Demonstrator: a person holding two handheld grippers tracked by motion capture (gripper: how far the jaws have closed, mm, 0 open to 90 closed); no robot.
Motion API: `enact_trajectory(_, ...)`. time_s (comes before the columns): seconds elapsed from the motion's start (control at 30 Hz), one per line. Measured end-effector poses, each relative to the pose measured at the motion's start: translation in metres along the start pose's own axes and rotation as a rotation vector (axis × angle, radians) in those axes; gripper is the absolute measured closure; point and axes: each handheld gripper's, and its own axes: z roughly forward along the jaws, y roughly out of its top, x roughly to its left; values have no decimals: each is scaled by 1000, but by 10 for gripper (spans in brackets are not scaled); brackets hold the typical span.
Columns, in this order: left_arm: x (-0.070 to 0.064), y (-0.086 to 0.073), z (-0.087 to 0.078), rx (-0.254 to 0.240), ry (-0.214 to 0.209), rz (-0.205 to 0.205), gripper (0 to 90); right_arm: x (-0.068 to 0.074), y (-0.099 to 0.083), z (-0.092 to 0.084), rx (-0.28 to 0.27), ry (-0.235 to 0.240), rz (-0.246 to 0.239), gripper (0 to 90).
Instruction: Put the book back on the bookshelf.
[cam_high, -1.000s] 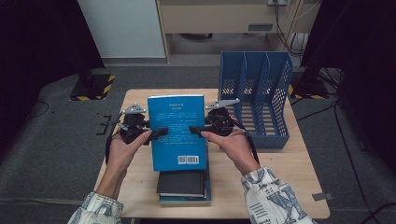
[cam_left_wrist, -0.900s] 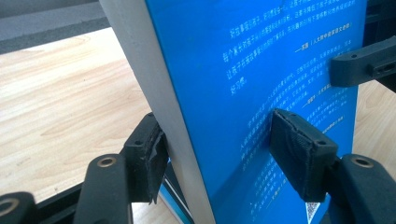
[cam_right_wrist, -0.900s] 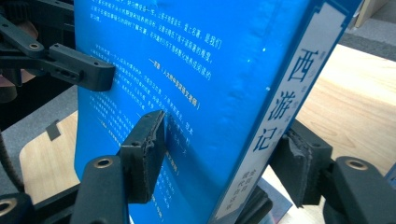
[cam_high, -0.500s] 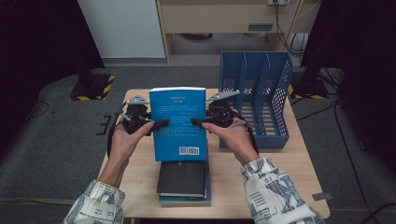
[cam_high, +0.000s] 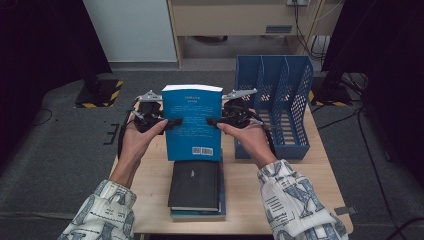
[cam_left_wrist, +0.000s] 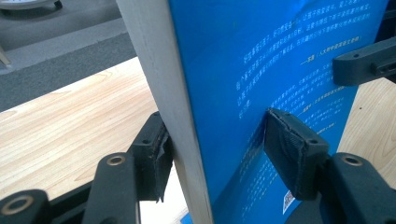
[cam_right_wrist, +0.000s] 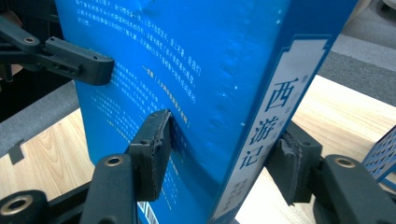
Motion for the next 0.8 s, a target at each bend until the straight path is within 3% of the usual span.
enact_trajectory(0.17,-3,-4,-6,-1,3,7,425,4,-1,-3,-6,8,-10,449)
enact_trajectory(0.37,-15,-14,-20,-19,10,24,424,19,-4,-12,-18,9,-47,456)
enact_trajectory(0.57,-31,-25,-31,-51,17,49,399,39,-20,-28,-49,4,-88,471)
enact_trajectory(0.8,-32,-29,-30,-81,17,47,361,45,-25,-32,-59,-4,-118,479)
